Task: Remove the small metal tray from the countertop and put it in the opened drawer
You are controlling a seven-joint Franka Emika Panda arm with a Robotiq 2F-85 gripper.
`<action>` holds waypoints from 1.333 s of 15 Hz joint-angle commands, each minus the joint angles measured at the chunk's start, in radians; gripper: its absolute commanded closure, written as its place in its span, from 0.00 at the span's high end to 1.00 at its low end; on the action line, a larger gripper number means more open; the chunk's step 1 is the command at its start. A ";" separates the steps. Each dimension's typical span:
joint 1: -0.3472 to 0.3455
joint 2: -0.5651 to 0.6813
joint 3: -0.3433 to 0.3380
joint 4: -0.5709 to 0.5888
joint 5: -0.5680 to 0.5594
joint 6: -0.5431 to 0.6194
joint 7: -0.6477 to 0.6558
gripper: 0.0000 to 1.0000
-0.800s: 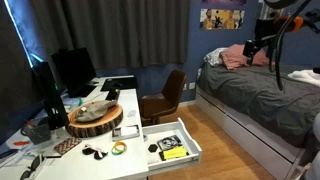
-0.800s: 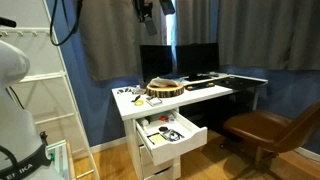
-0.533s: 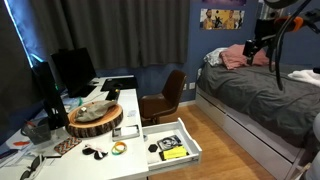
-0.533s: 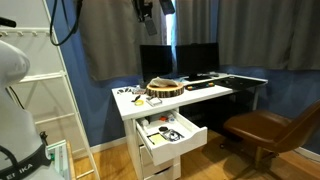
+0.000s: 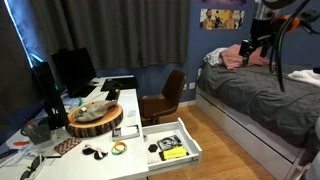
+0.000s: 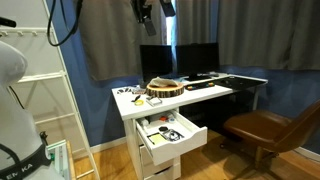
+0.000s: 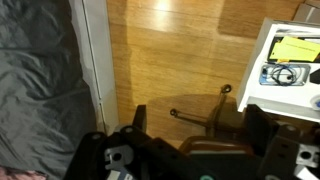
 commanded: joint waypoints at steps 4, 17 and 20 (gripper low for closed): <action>0.248 0.109 0.015 0.017 0.122 0.190 -0.078 1.00; 0.681 0.392 -0.023 0.038 0.448 0.619 -0.529 1.00; 0.836 0.503 -0.135 0.068 0.581 0.709 -0.750 1.00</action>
